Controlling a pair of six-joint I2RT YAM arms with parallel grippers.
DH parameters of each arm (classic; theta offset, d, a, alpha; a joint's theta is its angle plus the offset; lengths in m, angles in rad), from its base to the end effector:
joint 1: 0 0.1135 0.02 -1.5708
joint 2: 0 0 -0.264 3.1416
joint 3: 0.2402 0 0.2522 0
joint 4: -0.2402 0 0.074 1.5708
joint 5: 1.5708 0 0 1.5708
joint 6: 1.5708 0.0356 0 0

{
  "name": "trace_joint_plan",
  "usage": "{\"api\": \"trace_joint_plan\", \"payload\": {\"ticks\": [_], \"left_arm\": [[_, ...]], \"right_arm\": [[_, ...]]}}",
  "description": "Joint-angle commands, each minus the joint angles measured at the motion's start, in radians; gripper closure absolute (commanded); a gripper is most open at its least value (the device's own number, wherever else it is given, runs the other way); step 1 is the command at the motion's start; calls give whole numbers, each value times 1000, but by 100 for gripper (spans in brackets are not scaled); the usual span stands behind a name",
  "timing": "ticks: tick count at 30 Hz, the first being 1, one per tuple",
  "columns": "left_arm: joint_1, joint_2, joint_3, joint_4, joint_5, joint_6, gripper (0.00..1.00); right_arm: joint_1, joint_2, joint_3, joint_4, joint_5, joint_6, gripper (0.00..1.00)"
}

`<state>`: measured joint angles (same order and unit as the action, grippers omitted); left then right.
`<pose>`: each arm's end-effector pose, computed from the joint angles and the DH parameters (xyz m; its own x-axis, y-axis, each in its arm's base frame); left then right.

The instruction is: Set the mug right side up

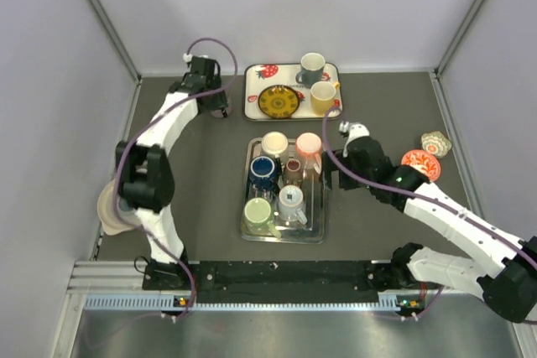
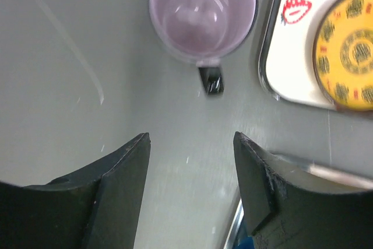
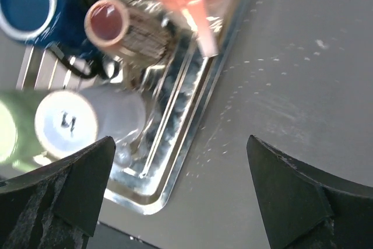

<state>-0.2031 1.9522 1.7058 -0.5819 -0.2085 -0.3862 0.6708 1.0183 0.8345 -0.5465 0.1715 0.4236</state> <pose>0.4364 -0.0824 0.2768 -0.6912 -0.2339 -0.6838 -0.2160 0.9698 -0.1134 0.1718 0.1286 0.2797 -0.6872 -0.0283 -0.7259 -0.2528 0.9461 0.2024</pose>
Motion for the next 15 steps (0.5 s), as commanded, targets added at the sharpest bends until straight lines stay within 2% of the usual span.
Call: {"api": "trace_joint_plan", "payload": {"ticks": [1, 2, 4, 5, 6, 11, 15], "left_arm": [[-36, -313, -217, 65, -34, -63, 34], [-48, -408, -310, 91, -37, -71, 33], [-79, -499, -398, 100, -35, -104, 30], [-88, -583, -482, 111, -14, -118, 22], [-102, -625, -524, 120, 7, -129, 1], [-110, -857, -763, 177, 158, -190, 1], [-114, -967, -850, 192, 196, -227, 1]], "right_arm": [[139, 52, 103, 23, -40, -139, 6], [159, 68, 112, 14, -52, -160, 7], [194, 92, 127, -10, -50, -207, 8], [216, 95, 126, -18, -76, -221, 9], [229, 97, 123, -21, -81, -230, 10], [308, 112, 84, -12, -61, -220, 15], [358, 154, 61, 29, -44, -169, 21]]}}
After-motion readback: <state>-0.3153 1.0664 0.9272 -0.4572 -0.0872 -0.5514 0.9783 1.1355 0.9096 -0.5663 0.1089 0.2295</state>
